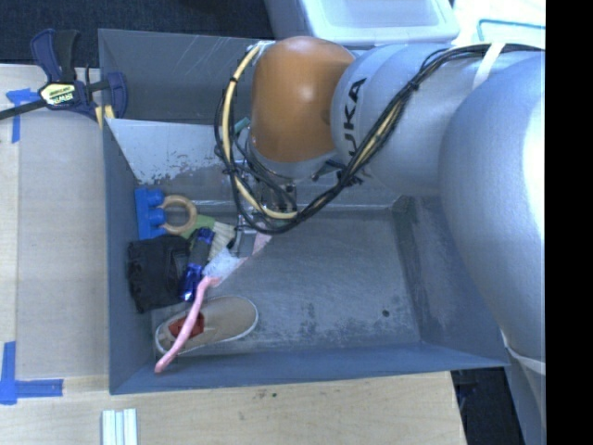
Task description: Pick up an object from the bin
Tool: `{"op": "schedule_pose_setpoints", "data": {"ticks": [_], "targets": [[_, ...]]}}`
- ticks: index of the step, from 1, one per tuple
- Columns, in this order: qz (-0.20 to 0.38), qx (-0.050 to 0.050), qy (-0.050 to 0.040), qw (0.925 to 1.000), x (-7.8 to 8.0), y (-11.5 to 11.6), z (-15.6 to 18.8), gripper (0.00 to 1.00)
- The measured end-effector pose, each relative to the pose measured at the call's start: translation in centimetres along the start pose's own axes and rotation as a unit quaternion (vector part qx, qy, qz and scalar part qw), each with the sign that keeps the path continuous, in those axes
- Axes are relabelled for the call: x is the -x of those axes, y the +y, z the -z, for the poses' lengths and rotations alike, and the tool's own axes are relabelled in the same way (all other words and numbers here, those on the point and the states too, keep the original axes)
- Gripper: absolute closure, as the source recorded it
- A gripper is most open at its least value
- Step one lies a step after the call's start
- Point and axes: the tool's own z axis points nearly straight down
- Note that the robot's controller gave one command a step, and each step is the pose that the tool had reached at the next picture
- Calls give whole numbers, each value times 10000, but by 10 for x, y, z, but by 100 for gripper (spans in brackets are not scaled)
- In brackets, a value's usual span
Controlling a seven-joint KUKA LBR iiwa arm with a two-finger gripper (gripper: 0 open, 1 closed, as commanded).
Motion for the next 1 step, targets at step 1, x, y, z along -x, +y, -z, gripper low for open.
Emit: {"op": "schedule_pose_setpoints", "data": {"ticks": [1], "targets": [[-21,6,-41,10000,2,-1,5,0]]}}
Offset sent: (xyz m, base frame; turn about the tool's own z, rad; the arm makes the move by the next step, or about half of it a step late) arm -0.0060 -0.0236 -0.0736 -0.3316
